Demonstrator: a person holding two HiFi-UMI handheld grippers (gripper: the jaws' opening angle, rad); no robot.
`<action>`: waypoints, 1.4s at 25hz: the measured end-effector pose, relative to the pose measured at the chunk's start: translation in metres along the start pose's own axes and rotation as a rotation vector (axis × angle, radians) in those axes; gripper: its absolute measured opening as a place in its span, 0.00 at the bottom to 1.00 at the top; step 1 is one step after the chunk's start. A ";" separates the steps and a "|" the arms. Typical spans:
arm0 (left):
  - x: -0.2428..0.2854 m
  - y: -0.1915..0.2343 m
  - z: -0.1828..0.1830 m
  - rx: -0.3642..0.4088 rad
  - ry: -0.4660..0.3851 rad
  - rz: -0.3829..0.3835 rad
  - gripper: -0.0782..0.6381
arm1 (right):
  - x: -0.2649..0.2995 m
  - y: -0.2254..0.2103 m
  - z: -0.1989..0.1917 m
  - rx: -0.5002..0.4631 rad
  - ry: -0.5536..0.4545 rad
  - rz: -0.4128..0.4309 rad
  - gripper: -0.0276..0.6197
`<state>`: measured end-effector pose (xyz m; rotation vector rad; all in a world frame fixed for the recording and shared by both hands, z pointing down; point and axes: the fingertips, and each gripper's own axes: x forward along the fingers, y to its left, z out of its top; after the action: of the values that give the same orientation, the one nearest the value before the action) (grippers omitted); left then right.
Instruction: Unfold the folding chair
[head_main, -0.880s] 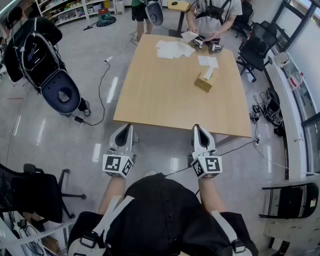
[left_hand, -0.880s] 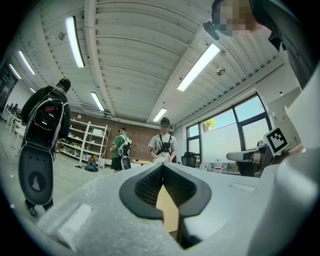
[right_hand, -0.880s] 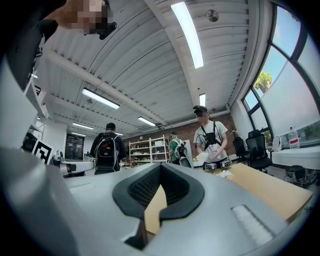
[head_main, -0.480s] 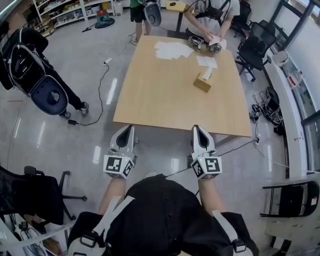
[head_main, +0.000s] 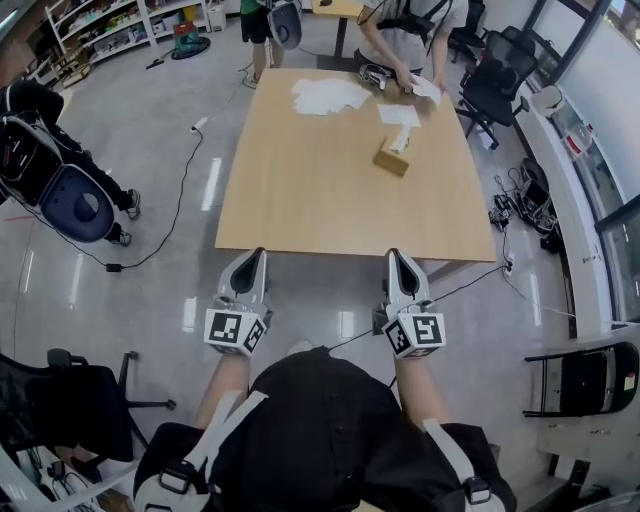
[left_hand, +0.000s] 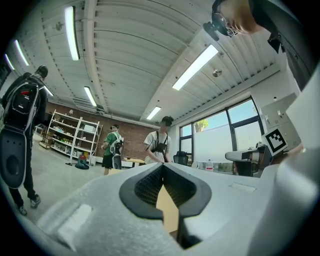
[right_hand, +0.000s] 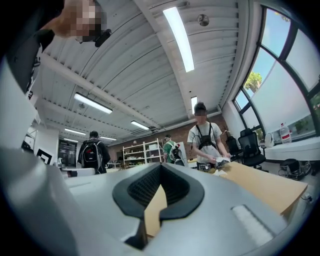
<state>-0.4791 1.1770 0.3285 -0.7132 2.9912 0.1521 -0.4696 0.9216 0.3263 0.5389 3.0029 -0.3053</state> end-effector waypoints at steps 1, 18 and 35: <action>0.003 -0.002 -0.001 -0.002 0.002 -0.012 0.11 | -0.003 -0.004 0.001 0.000 -0.002 -0.017 0.05; 0.101 -0.132 -0.010 -0.035 0.021 -0.457 0.11 | -0.119 -0.102 0.040 -0.090 -0.089 -0.461 0.05; 0.138 -0.294 -0.026 -0.083 0.063 -0.888 0.11 | -0.252 -0.147 0.054 -0.123 -0.113 -0.845 0.05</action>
<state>-0.4704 0.8515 0.3193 -1.9607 2.4194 0.1966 -0.2837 0.6904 0.3274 -0.7542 2.9260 -0.1734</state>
